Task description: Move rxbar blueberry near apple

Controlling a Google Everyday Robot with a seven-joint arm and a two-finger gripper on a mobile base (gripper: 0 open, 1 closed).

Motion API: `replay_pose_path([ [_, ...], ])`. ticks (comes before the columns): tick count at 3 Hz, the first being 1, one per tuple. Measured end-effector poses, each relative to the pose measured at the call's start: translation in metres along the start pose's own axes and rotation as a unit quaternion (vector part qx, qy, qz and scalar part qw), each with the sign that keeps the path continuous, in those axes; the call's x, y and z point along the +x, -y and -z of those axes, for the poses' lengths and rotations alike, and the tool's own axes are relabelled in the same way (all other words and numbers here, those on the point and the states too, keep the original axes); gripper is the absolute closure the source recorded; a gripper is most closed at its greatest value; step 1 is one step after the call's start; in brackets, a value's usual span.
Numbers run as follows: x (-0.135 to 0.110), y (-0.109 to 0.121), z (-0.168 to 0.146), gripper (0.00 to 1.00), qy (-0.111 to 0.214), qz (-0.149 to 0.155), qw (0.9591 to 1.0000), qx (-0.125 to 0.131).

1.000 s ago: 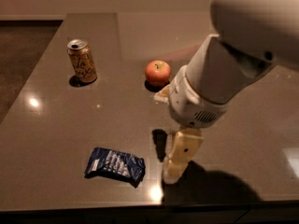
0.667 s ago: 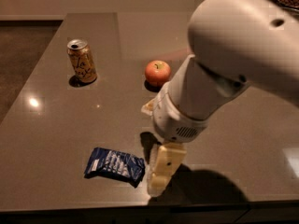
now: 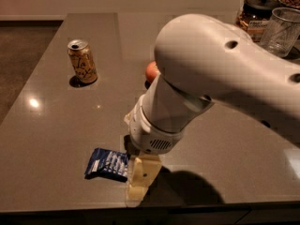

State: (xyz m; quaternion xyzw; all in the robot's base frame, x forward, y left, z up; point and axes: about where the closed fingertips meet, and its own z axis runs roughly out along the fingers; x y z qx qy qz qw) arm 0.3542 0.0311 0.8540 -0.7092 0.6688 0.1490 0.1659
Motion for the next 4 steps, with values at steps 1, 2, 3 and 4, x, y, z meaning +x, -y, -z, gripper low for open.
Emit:
replay_pose_path([
  [1,-0.009,-0.002,-0.014,0.0,-0.003,0.004,1.0,-0.004],
  [2,-0.015,-0.005,-0.029,0.26,-0.008,0.007,0.9999,-0.01],
  [3,-0.015,-0.006,-0.035,0.49,-0.012,0.007,0.9998,-0.015],
  [4,-0.015,-0.005,-0.032,0.8,-0.011,0.004,0.9998,-0.015],
])
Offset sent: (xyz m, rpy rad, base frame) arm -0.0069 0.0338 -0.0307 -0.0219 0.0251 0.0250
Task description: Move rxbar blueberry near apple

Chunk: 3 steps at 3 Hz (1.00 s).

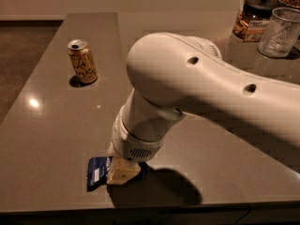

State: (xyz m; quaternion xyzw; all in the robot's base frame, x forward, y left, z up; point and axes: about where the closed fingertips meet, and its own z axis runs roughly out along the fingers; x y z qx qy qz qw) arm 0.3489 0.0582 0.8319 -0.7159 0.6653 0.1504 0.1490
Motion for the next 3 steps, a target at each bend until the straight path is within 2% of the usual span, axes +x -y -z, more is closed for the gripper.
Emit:
replay_pose_path([
  [1,0.0,0.0,0.0,1.0,0.0,0.0,1.0,0.0],
  [2,0.0,0.0,0.0,1.0,0.0,0.0,1.0,0.0],
  [3,0.024,0.033,0.022,1.0,-0.001,-0.036,0.9991,0.022],
])
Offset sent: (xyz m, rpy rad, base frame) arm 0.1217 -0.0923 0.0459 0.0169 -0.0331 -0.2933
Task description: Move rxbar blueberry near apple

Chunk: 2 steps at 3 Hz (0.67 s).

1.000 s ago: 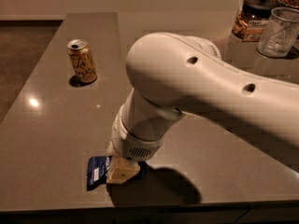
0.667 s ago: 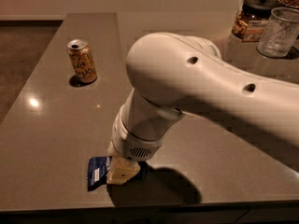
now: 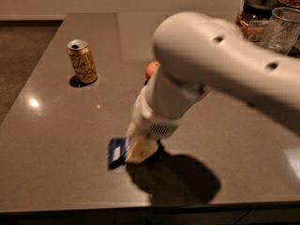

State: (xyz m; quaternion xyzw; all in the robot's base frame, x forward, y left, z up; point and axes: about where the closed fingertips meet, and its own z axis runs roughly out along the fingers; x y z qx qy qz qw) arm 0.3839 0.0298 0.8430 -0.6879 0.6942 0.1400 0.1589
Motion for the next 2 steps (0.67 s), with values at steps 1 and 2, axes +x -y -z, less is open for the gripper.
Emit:
replay_pose_path([
  [1,0.043,0.062,0.033,1.0,-0.005,-0.065,0.9971,0.038],
  [2,0.074,0.099,0.051,1.0,-0.01,-0.107,0.9924,0.06],
])
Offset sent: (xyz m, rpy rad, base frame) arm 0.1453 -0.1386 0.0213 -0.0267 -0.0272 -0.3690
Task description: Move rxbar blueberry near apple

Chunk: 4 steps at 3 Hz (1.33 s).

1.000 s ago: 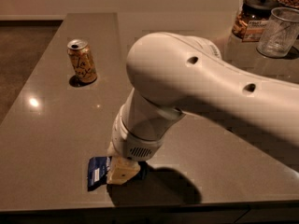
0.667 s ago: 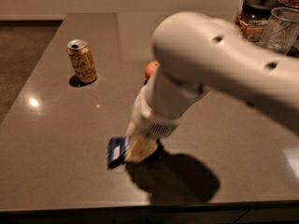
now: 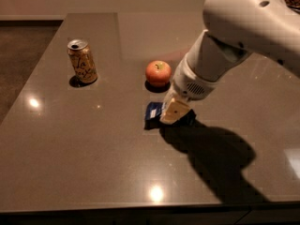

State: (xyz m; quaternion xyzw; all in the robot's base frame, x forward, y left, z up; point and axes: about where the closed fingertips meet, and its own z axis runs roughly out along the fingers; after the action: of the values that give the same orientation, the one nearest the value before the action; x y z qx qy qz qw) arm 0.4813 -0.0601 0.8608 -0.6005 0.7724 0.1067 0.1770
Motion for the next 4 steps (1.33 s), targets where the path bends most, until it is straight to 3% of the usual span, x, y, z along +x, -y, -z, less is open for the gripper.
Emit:
replay_pose_path([
  [1,0.018,0.027,0.003,0.88,-0.007,-0.025,0.9996,0.015],
  [2,0.029,0.046,0.003,0.65,-0.005,-0.042,0.9987,0.028],
  [3,0.033,0.065,0.007,0.34,-0.003,-0.048,0.9978,0.045],
  [4,0.032,0.063,0.007,0.11,-0.004,-0.047,0.9979,0.044],
])
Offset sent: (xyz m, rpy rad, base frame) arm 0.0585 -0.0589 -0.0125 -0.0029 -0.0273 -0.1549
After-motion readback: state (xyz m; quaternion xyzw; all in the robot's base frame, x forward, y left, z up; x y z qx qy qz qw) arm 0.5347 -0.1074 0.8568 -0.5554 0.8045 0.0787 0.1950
